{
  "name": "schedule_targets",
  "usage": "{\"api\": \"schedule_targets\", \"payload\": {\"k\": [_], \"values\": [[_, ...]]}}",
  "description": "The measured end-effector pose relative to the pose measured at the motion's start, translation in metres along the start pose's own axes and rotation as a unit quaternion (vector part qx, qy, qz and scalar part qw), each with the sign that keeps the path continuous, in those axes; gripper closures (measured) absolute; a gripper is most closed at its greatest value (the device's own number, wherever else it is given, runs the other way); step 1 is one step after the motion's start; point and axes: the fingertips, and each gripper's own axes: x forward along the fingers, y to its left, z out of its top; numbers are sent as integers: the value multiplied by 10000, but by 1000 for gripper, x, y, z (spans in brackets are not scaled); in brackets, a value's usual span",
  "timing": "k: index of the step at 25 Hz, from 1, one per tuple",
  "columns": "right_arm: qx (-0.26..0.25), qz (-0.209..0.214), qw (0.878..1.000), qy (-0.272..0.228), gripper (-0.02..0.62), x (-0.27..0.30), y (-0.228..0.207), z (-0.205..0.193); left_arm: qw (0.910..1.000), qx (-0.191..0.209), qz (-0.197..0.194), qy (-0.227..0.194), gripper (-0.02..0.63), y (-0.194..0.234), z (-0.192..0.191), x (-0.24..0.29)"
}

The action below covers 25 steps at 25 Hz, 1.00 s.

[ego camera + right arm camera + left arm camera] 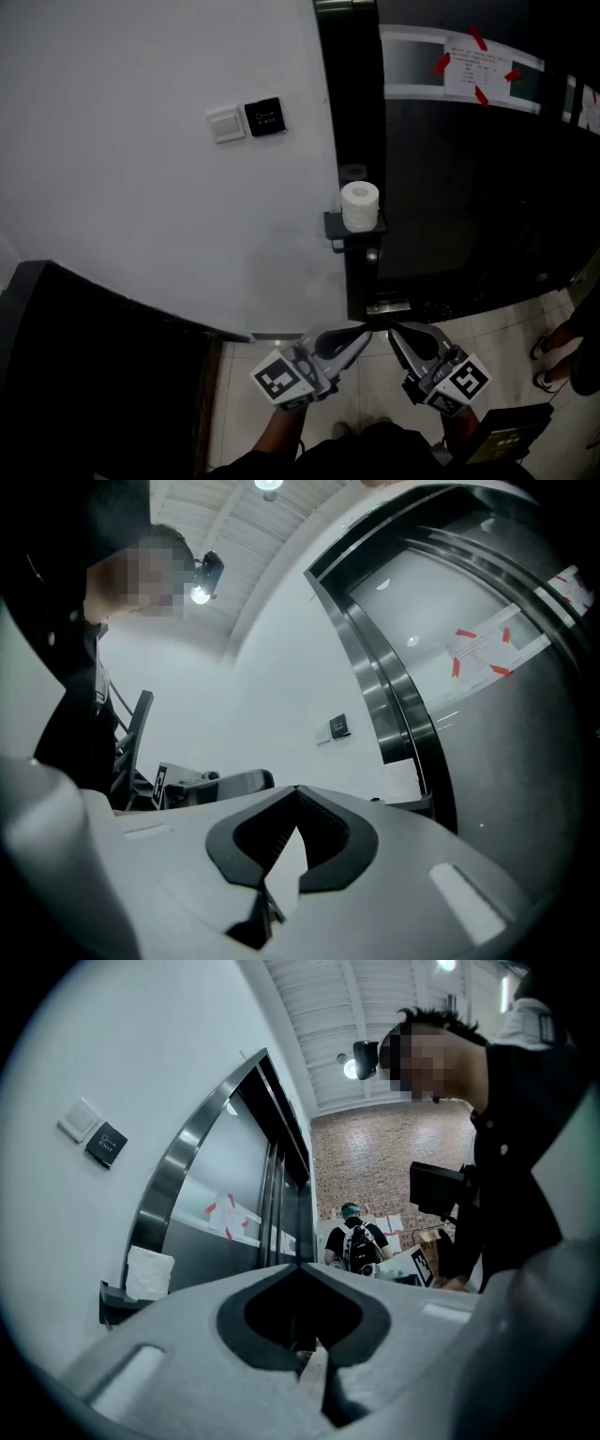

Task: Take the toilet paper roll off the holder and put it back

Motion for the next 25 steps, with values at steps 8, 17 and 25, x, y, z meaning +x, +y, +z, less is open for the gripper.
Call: {"api": "schedule_targets", "payload": {"k": [8, 17, 25], "values": [[77, 54, 9999, -112, 594, 17, -41, 5, 9996, 96, 270, 65, 611, 26, 5, 18], [187, 43, 9998, -23, 594, 33, -71, 0, 9986, 34, 502, 142, 611, 52, -2, 29], [202, -182, 9996, 23, 594, 51, -93, -6, 9985, 28, 532, 116, 611, 68, -3, 26]]}}
